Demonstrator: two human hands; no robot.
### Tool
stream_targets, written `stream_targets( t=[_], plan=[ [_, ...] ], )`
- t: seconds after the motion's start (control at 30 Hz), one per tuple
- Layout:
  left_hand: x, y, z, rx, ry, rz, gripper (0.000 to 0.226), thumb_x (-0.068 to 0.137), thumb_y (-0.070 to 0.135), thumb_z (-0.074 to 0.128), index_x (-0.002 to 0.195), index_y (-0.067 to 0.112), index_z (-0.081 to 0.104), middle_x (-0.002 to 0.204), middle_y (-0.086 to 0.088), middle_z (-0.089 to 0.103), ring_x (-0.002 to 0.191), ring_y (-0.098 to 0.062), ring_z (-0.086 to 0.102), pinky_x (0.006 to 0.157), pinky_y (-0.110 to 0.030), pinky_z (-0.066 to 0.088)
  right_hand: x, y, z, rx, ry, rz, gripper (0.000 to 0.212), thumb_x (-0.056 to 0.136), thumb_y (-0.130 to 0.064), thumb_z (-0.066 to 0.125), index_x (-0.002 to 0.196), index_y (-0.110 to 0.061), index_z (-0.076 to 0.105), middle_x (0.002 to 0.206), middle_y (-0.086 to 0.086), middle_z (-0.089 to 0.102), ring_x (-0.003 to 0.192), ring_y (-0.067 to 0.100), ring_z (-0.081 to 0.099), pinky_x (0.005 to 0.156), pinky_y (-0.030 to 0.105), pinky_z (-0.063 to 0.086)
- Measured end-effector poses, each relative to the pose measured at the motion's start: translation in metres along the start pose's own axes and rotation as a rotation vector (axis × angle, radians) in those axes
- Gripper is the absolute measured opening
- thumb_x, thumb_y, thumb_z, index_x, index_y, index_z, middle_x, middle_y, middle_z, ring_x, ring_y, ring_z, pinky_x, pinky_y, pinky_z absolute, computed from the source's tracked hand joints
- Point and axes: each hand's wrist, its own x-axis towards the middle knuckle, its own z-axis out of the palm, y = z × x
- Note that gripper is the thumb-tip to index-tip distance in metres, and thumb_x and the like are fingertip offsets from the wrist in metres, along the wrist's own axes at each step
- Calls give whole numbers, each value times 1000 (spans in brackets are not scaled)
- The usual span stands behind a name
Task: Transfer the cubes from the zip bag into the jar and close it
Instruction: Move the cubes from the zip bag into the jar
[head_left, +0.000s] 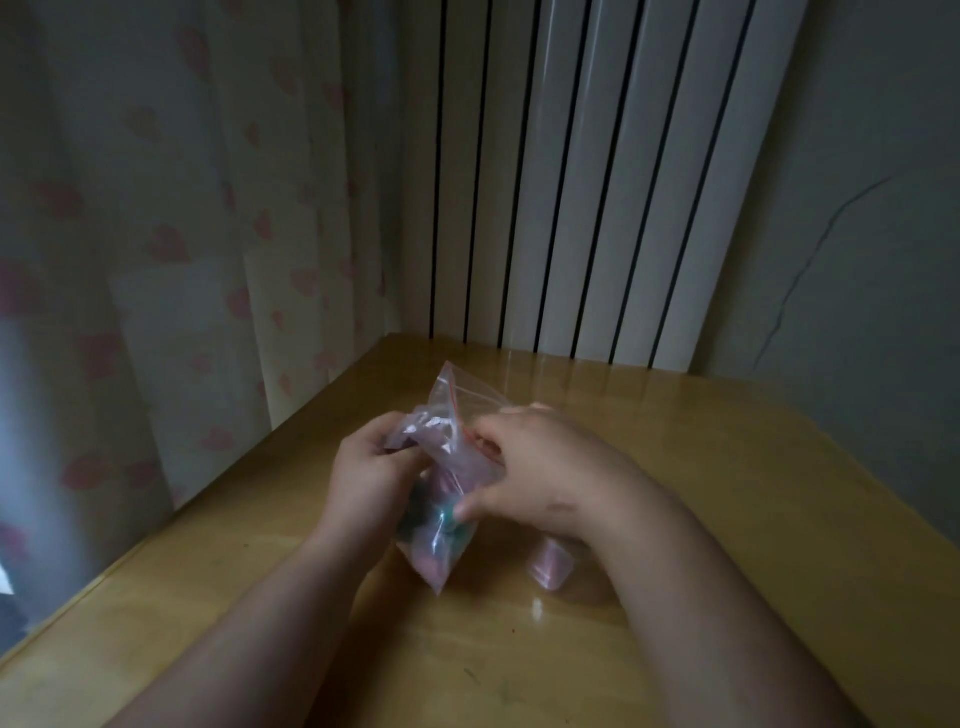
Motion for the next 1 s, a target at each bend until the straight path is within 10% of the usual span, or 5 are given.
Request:
stream_targets(
  t=[0.13,0.4,0.57,0.73,1.0],
  plan=[
    [2,-3,-3,-137,-157,17,37,66,7,58,101,7,69,102,-28,65,95,-45,63,86,-51,49,4,-6,8,89,194,-7,2,89,-29,65,90,-30,63,89,-10,56,82,12,55,72,33,51],
    [7,-5,5,-136,-37,-215,25,94,32,55,113,19,65,113,-16,69,91,-28,66,74,-36,49,14,7,9,462,665,50,16,92,-9,53,90,-16,67,97,-5,58,82,13,58,64,27,55],
    [2,1,8,-395,-142,-538,78,87,74,36,122,10,61,99,-17,63,71,-26,62,58,-32,52,16,7,10,436,765,45,16,87,-4,56,92,-13,67,99,-4,55,86,16,56,66,30,55],
    [-4,8,8,-843,-275,-573,44,94,23,53,134,7,57,122,-23,68,104,-36,70,87,-47,58,12,8,8,441,423,-4,10,84,-29,62,90,-21,65,92,-9,52,82,14,56,61,25,44],
    [2,-4,9,-817,-146,-423,87,57,-20,55,133,23,56,131,-24,60,104,-42,69,80,-53,59,11,15,-2,614,366,141,27,96,-11,47,95,-24,70,89,-7,65,74,9,58,58,24,43]
  ],
)
